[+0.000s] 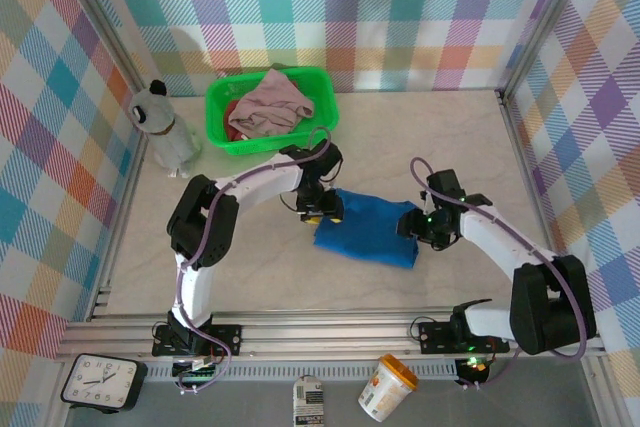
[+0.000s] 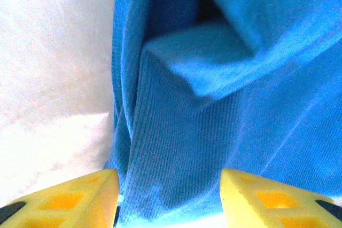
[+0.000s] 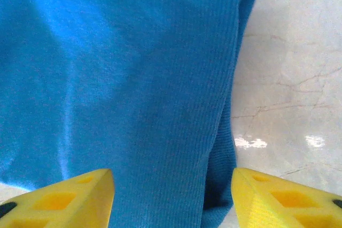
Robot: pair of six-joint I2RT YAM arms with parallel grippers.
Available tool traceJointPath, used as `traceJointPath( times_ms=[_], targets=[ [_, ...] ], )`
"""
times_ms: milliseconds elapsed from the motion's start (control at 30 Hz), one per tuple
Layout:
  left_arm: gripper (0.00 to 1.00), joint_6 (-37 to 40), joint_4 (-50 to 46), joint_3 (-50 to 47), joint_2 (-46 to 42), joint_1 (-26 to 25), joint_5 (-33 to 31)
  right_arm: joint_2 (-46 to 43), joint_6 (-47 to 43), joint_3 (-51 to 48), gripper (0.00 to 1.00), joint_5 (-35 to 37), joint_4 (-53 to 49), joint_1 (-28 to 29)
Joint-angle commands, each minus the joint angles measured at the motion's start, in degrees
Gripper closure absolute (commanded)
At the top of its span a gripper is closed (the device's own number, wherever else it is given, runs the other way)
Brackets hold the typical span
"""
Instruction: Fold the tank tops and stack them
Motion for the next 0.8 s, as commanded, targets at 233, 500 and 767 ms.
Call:
traceJointPath(
  times_ms=[233, 500, 767],
  targets=[
    [0.51, 7.92, -4.61, 15.54, 10.61, 1.32, -8.95, 7.50, 2.78, 0.76, 0.44, 5.80, 8.23, 0.52],
    [0.58, 8.97, -6.10, 21.35, 16.75, 3.31, -9.06, 11.71, 1.37, 1.89, 0.51, 6.96, 8.66, 0.52],
    [0.63, 9.05, -8.19, 25.37, 22.76, 3.47, -8.21, 12.99, 0.89, 2.97, 0.64, 6.34, 10.46, 0.78]
  ],
)
